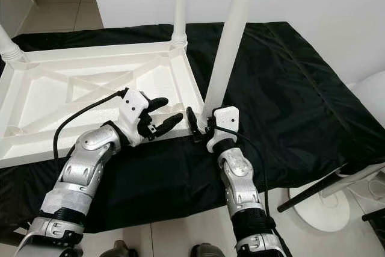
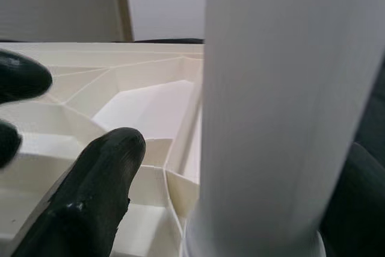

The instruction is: Building children table

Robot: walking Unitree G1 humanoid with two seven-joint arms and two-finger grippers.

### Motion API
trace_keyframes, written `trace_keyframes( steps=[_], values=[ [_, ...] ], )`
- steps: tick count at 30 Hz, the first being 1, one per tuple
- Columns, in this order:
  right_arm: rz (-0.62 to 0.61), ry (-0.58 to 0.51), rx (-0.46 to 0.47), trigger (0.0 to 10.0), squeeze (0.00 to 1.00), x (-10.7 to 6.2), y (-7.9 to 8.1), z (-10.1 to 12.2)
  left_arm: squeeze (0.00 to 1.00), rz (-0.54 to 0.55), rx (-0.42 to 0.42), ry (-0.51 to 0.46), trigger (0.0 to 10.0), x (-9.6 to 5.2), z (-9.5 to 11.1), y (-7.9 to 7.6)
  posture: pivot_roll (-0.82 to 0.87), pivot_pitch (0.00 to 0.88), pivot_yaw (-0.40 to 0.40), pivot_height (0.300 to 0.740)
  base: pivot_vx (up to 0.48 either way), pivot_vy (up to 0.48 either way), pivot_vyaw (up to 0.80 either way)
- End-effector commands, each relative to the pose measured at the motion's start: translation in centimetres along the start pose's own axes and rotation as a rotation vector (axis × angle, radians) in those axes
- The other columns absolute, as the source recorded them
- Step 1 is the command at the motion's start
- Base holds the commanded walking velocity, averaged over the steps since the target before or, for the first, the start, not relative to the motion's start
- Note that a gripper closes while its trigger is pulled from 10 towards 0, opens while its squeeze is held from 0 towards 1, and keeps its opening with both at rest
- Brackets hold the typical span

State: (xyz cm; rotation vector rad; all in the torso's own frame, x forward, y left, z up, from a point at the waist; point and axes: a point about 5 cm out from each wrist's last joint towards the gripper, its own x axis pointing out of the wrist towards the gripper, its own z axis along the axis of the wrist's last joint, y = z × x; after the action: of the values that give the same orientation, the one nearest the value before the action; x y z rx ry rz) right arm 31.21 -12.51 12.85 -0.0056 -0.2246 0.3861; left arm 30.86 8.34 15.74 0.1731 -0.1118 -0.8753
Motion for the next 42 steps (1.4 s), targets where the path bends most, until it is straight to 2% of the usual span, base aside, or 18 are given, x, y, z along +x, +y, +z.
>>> trace_keyframes(
  steps=[1,4,7,9,12,22,23,24,25,26,28,29,30,38,39,40,41,42],
  values=[
    [0.018,0.016,0.011,10.0,0.00,0.1,0.0,-0.2,0.00,0.192,0.013,0.023,10.0,-0.1,-0.4,0.6,-0.05,0.054,0.016,0.740,0.000,0.000,0.00],
    [0.027,0.019,0.013,10.0,0.00,0.1,-0.1,-0.2,0.00,0.176,0.020,0.022,10.0,-0.2,-0.4,0.3,-0.05,0.058,0.021,0.740,0.000,0.000,0.00],
    [0.095,0.031,0.001,10.0,0.00,0.5,-0.9,0.2,0.00,0.065,0.045,0.028,10.0,-0.3,-0.9,-1.4,-0.04,0.063,0.028,0.740,0.000,0.000,0.00],
    [0.109,0.033,-0.018,10.0,0.00,0.6,-1.2,0.3,0.00,0.044,0.048,0.031,10.0,-0.3,-1.1,-1.7,-0.04,0.063,0.029,0.740,0.000,0.000,0.00],
    [0.171,0.049,-0.064,10.0,0.00,0.8,-1.7,0.5,0.00,0.035,0.035,0.029,10.0,-0.3,-1.3,-2.2,-0.04,0.055,0.031,0.740,0.000,0.000,0.00],
    [0.312,0.098,-0.078,10.0,0.00,0.6,-2.6,0.6,0.00,0.058,0.040,0.043,10.0,-0.7,-1.9,-3.0,-0.03,0.042,0.017,0.740,0.000,0.000,0.00],
    [0.320,0.100,-0.078,7.5,0.00,0.6,-2.7,0.6,0.00,0.063,0.044,0.046,10.0,-0.8,-2.0,-3.0,-0.03,0.042,0.017,0.740,0.000,0.000,0.00],
    [0.333,0.101,-0.082,7.6,0.00,0.5,-2.7,0.6,0.00,0.066,0.049,0.047,10.0,-1.0,-1.9,-2.9,-0.03,0.040,0.015,0.740,0.000,0.000,0.00],
    [0.341,0.102,-0.085,6.2,0.00,0.5,-2.8,0.7,0.00,0.068,0.052,0.047,10.0,-1.1,-1.9,-2.8,-0.03,0.040,0.015,0.740,0.000,0.000,0.00],
    [0.341,0.102,-0.085,6.2,0.00,0.5,-2.8,0.7,0.00,0.068,0.052,0.047,10.0,-1.1,-1.9,-2.8,-0.03,0.040,0.015,0.740,0.000,0.000,0.00],
    [0.364,0.102,-0.099,2.9,0.00,0.6,-2.9,0.8,0.00,0.068,0.063,0.048,10.0,-1.2,-1.8,-2.5,-0.03,0.039,0.013,0.740,0.000,0.000,0.00],
    [0.369,0.102,-0.103,2.9,0.00,0.6,-3.0,0.9,0.00,0.068,0.066,0.048,10.0,-1.3,-1.8,-2.4,-0.03,0.036,0.012,0.740,0.000,0.000,0.00],
    [0.378,0.102,-0.107,0.0,0.00,0.7,-3.1,0.9,0.00,0.067,0.075,0.048,10.0,-1.3,-1.7,-2.3,-0.03,0.036,0.012,0.740,0.000,0.000,0.00],
    [0.372,0.114,-0.090,0.0,0.00,0.4,-3.6,0.8,0.00,0.056,0.096,0.044,10.0,-1.0,-1.4,-2.3,-0.03,0.032,0.003,0.740,0.000,0.000,0.00],
    [0.356,0.117,-0.078,0.9,0.00,0.3,-3.7,0.7,0.00,0.055,0.097,0.042,10.0,-1.0,-1.4,-2.3,-0.03,0.032,-0.001,0.740,0.000,0.000,0.00],
    [0.356,0.117,-0.078,0.9,0.00,0.3,-3.7,0.7,0.00,0.055,0.097,0.042,10.0,-1.0,-1.4,-2.3,-0.03,0.032,-0.001,0.740,0.000,0.000,0.00],
    [0.331,0.118,-0.062,10.0,0.00,0.1,-3.7,0.6,0.00,0.056,0.097,0.040,10.0,-0.9,-1.3,-2.4,-0.03,0.034,-0.005,0.740,0.000,0.000,0.00],
    [0.331,0.118,-0.062,10.0,0.00,0.1,-3.7,0.6,0.00,0.056,0.097,0.040,10.0,-0.9,-1.3,-2.4,-0.03,0.034,-0.005,0.740,0.000,0.000,0.00]
  ],
)
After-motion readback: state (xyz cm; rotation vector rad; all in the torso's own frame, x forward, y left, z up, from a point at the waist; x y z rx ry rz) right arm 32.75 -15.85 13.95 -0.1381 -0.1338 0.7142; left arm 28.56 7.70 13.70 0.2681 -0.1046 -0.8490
